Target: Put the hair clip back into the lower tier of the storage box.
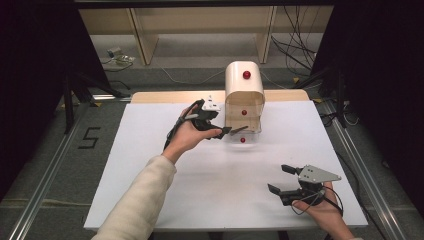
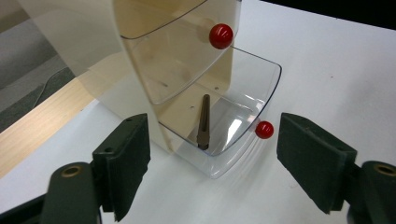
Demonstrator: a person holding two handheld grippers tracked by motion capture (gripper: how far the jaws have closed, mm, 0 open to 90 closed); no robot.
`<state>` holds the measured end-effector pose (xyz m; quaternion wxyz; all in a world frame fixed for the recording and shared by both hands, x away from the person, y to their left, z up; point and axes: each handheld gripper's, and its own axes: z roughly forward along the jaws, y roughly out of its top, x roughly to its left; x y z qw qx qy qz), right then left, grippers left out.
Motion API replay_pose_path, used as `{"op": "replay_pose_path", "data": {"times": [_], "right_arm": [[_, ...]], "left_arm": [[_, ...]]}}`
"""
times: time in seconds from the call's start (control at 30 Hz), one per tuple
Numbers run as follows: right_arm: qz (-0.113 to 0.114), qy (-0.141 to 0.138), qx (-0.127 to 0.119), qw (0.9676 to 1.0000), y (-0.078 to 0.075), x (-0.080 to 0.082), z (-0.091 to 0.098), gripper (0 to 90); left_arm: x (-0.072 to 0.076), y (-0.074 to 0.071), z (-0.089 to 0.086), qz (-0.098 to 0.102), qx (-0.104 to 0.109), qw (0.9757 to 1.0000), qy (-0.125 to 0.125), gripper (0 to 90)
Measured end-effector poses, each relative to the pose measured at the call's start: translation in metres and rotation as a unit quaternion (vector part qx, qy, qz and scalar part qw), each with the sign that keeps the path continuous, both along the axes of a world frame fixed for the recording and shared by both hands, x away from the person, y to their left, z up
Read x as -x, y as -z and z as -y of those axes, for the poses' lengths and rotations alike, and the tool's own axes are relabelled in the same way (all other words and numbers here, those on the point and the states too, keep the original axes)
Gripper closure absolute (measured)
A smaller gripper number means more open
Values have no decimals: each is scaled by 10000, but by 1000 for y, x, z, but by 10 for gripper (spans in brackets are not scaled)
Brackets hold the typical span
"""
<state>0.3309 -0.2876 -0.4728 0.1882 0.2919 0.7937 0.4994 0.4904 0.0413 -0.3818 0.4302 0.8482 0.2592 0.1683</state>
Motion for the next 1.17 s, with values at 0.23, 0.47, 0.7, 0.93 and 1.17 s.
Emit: {"op": "replay_pose_path", "data": {"times": [0.23, 0.47, 0.7, 0.93, 1.17], "right_arm": [[-15, 8, -5, 10000, 0, 0, 0, 161], [-41, 34, -36, 10000, 0, 1, 0, 161], [-44, 23, -15, 10000, 0, 1, 0, 161], [-30, 9, 42, 10000, 0, 1, -2, 161], [-35, -11, 51, 10000, 0, 0, -3, 161]], "left_arm": [[6, -1, -10, -49, 100, 9997, -203, 235], [29, -2, -35, 162, 249, 9993, -242, 195], [72, 19, -75, 266, 480, 9983, -201, 190], [135, 61, -130, 230, 885, 9945, -502, 180], [161, 74, -130, 300, 933, 9948, -278, 156]]}}
